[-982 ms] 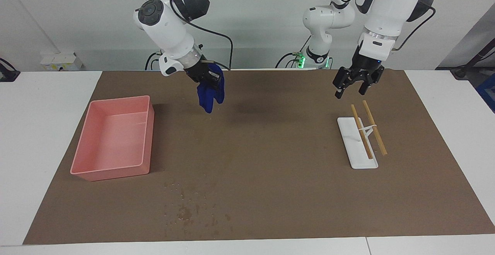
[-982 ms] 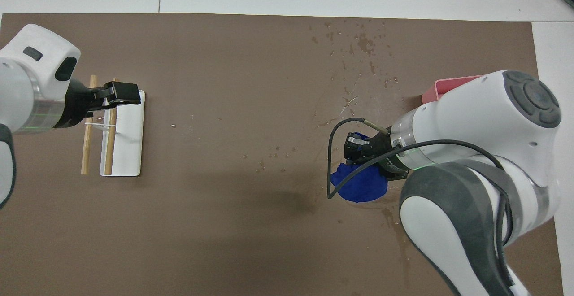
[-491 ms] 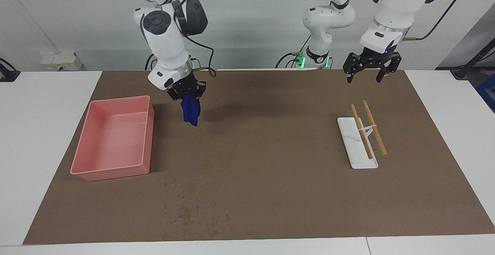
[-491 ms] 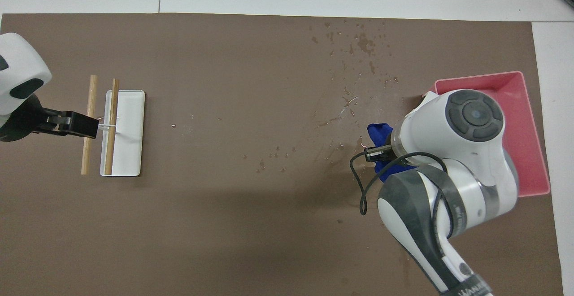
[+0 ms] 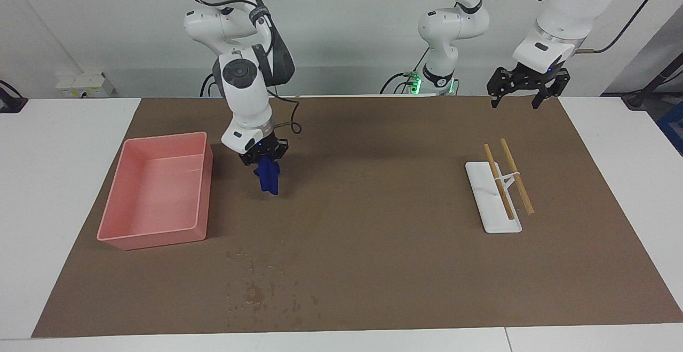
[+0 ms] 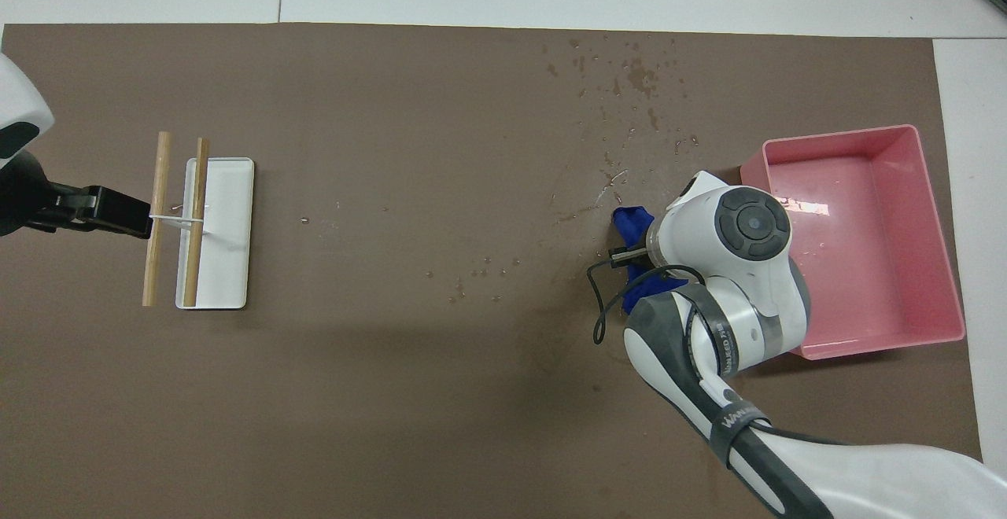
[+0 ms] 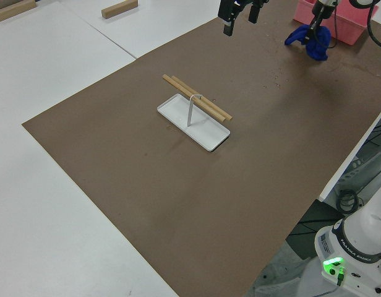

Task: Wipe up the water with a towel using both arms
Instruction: 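Wipe the cloth over the water spot with the right gripper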

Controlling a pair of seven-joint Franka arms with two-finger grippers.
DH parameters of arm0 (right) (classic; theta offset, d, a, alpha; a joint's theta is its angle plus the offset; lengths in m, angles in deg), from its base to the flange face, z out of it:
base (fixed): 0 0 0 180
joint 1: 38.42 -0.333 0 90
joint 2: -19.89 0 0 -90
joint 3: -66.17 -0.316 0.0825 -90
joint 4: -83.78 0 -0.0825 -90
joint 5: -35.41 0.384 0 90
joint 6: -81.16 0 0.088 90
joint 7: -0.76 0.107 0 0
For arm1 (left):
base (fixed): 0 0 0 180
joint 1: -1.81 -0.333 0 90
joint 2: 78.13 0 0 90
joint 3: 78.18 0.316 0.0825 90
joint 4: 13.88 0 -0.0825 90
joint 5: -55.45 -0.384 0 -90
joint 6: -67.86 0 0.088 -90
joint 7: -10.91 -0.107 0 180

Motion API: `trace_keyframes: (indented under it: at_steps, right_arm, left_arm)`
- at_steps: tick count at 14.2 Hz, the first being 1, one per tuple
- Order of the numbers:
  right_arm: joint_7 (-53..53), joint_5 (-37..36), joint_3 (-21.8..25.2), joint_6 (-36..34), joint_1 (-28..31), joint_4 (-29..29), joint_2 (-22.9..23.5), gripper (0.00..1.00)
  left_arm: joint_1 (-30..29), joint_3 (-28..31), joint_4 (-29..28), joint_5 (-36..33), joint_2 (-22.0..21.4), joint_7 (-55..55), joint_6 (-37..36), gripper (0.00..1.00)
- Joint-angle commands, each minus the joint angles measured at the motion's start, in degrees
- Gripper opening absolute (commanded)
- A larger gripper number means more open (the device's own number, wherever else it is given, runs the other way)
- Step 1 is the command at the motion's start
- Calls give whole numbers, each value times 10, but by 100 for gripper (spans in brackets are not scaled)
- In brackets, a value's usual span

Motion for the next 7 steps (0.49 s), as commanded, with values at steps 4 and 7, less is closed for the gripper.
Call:
trace_keyframes:
  at_steps: [4,7]
  right_arm:
    - [-18,-86,-4,102,12,54,99,0]
    - [9,-98,-4,99,14,44,112,0]
  left_arm:
    - [-8,-7,0,-6,-3,-9,1,100]
    - [-10,-8,0,-6,-3,-5,0,100]
